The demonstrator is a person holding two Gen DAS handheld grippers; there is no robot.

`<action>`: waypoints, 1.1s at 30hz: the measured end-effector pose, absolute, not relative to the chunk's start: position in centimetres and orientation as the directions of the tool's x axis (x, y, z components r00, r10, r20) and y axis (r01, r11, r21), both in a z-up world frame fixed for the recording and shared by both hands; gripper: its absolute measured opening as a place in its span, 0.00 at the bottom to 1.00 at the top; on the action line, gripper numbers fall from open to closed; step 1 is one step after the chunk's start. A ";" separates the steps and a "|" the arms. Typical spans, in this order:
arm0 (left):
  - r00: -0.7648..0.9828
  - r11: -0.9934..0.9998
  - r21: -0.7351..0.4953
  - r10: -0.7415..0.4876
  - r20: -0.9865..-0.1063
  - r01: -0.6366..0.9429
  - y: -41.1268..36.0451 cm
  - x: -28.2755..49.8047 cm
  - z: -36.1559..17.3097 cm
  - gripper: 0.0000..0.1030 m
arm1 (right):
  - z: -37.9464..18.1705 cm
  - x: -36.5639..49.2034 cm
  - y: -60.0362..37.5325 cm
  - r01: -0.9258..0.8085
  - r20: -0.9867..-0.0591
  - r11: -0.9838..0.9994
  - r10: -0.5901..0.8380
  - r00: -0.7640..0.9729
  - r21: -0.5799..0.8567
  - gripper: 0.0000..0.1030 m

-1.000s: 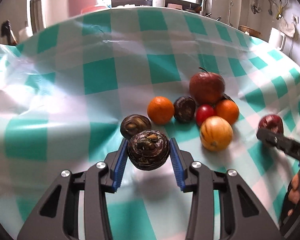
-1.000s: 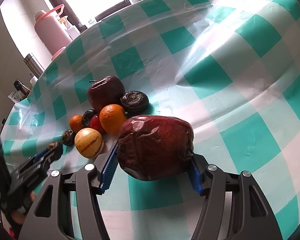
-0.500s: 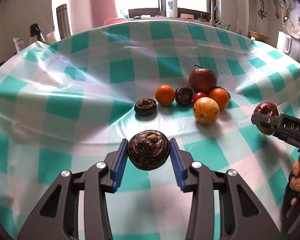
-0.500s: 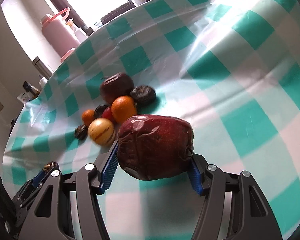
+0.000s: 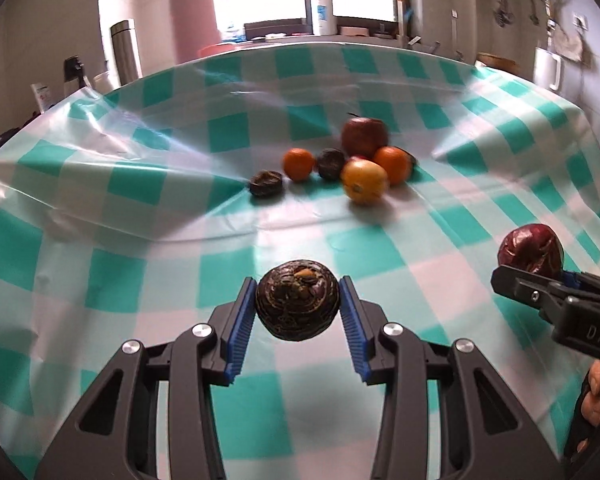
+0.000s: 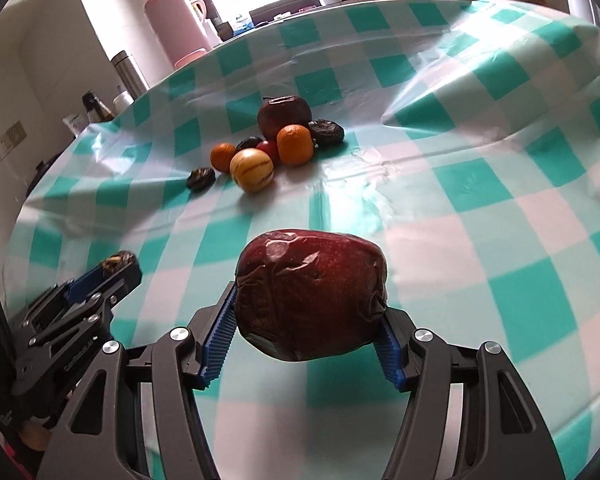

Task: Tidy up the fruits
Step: 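Carry the apple and dark fruit to the white box and open both tools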

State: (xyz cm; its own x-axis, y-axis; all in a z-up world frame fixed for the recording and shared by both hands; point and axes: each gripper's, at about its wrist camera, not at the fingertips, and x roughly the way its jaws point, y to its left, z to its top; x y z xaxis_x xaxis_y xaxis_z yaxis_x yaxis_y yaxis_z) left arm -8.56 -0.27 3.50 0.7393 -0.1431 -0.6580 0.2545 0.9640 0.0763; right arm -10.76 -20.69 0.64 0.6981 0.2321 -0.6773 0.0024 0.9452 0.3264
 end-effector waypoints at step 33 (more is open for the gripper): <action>0.581 0.617 0.251 -0.419 -0.698 0.746 -22.5 -24.3 3.2 0.41 | -0.5 -32.1 -38.9 0.271 -0.600 0.914 -0.039 0.799 0.301 0.59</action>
State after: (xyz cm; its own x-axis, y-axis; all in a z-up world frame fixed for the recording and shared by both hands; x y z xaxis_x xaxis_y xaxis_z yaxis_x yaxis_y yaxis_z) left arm -24.32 -22.54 3.18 0.5813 -0.4187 -0.6977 0.7459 0.6169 0.2512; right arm -32.15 -38.94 -0.50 0.7992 -0.0388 -0.5998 0.2705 0.9143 0.3013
